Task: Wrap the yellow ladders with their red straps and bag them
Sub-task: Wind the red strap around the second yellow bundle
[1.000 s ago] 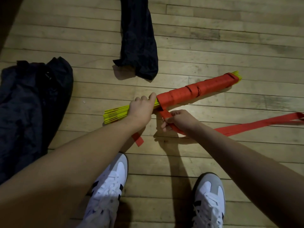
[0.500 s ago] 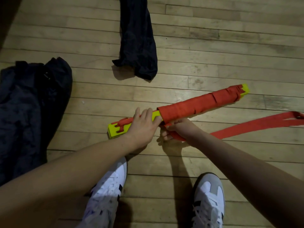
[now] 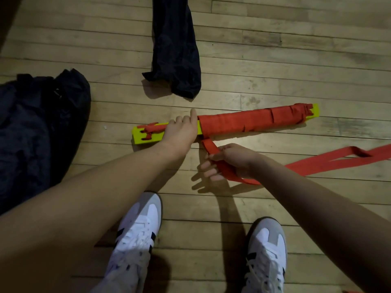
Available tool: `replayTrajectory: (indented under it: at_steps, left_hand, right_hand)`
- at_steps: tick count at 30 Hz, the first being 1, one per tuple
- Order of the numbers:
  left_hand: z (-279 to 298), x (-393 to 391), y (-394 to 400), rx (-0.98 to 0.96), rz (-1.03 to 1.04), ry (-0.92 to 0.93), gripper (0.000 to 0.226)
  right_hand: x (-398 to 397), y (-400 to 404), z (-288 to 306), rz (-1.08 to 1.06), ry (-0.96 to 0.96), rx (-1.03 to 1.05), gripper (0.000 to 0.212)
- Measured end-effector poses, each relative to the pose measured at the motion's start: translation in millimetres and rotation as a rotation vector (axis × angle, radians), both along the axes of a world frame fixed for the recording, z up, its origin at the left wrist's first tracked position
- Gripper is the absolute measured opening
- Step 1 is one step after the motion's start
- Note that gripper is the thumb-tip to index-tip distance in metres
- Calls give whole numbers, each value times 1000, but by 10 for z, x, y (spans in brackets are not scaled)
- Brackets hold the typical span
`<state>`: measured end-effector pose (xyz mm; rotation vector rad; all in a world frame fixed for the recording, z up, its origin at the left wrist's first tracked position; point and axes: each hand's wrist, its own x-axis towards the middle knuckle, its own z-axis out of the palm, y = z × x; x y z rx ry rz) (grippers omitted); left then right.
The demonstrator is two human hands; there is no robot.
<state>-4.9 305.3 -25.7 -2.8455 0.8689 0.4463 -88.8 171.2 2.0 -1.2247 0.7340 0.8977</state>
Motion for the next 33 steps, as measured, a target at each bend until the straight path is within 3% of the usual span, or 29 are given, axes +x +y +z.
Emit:
replayTrajectory:
  at_steps: [3, 10, 13, 17, 22, 28, 33]
  left_hand:
    - [-14, 68, -54, 74, 15, -8, 89]
    - [-7, 6, -28, 135, -103, -128, 50]
    - [-78, -76, 85, 65, -161, -174, 51]
    - [-136, -241, 234, -46, -266, -99, 50]
    - [-124, -309, 276, 73, -207, -78, 53]
    - [-106, -139, 127, 73, -54, -80, 48]
    - [-21, 160, 104, 170, -94, -163, 47]
  right_hand:
    - [37, 18, 25, -54, -15, 18, 15]
    - [32, 59, -22, -57, -37, -8, 14]
    - [17, 78, -38, -98, -57, -20, 16]
    - [-30, 88, -71, -129, -50, -52, 20]
    - [-85, 92, -79, -140, -51, -71, 18]
    - [23, 48, -73, -208, -68, -116, 15]
    - [123, 10, 23, -171, -78, -76, 18]
